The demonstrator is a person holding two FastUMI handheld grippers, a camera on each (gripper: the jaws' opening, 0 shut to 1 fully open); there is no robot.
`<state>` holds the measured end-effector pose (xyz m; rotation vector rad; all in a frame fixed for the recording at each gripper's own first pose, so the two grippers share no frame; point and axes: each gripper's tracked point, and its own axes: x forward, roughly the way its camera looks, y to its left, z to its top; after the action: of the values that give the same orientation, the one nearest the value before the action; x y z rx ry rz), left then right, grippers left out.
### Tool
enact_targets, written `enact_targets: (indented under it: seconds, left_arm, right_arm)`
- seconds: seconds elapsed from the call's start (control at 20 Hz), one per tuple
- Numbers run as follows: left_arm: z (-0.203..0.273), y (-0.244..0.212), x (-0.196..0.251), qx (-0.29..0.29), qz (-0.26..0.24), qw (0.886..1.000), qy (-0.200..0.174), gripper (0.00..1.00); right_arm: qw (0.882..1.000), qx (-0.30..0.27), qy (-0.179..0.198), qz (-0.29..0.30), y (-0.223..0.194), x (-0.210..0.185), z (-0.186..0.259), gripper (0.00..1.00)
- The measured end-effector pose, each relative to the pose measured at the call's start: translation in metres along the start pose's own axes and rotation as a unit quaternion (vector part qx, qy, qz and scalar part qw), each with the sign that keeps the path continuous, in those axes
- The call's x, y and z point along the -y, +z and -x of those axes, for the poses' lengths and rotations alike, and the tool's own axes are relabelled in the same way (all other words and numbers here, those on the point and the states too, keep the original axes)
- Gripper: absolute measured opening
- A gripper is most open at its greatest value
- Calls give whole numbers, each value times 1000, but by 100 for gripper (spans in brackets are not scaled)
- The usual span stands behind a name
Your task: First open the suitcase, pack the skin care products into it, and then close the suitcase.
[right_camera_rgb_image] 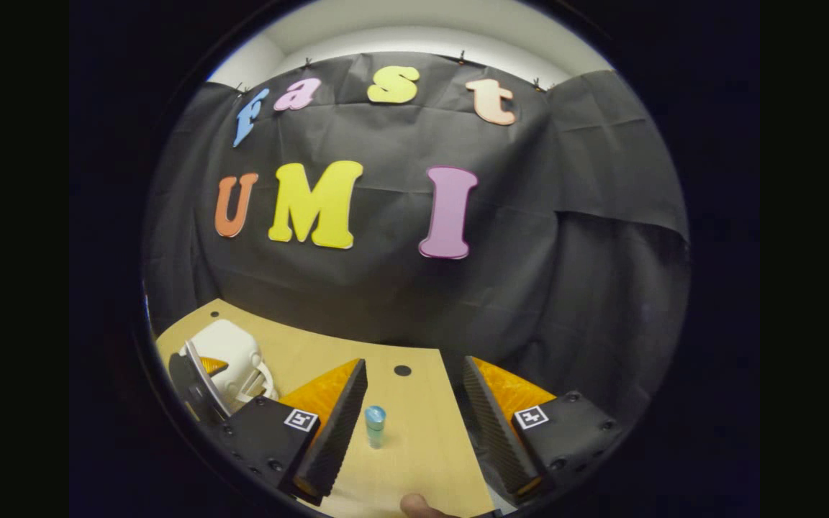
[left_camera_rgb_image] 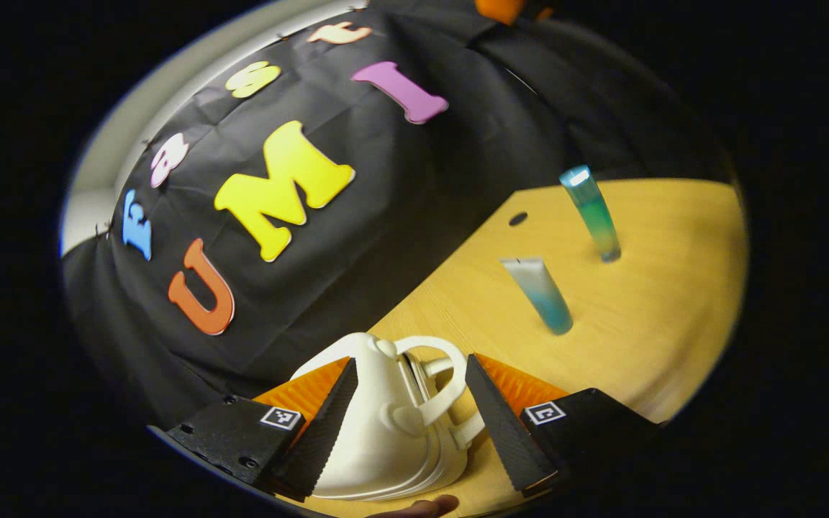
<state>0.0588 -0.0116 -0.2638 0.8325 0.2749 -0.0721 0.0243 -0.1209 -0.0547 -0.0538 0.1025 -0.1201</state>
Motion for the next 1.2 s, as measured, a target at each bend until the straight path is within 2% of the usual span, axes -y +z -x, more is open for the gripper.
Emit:
enact_targets:
  seconds: [0.1, 0.35, 0.4, 0.45, 0.5, 0.55, 0.6, 0.75, 0.9, 1.05, 1.2]
  left_arm:
    - [-16, -13, 11, -23, -66, 998, 7, 93]
    - [-42, -34, 29, -83, -139, 987, 2, 78]
    - [-47, -34, 30, -86, -151, 985, 1, 66]
    - [-48, -32, 27, -86, -164, 983, 5, 59]
    - [-50, -34, 30, -94, -172, 981, -5, 41]
    - [-50, -34, 30, -104, -179, 978, -11, 35]
    - [-50, -34, 32, -109, -178, 978, -20, 28]
    - [-50, -28, 28, -113, -155, 981, -29, 19]
    - [-44, -17, 23, -114, -101, 987, -50, 10]
    - [-32, -2, -2, -103, -40, 992, -62, 5]
    - [-24, 14, -50, -80, 6, 995, -65, 3]
  right_arm:
    - [1000, -10, -8, -11, -8, 16, -6, 80]
    - [1000, -21, -1, -9, -21, 46, -17, 80]
    - [1000, -22, 4, -9, -23, 48, -19, 80]
    - [1000, -25, 12, -10, -26, 49, -21, 80]
    - [999, -28, 21, -12, -30, 49, -23, 80]
    - [999, -31, 29, -13, -32, 48, -25, 80]
    - [999, -33, 38, -13, -34, 47, -26, 80]
    - [998, -26, 51, 2, -30, 44, -24, 80]
    - [999, -16, 43, 11, -21, 40, -21, 80]
    - [999, -7, 35, 5, -6, 23, -15, 80]
    - [1000, -7, 26, 9, -1, 2, -14, 80]
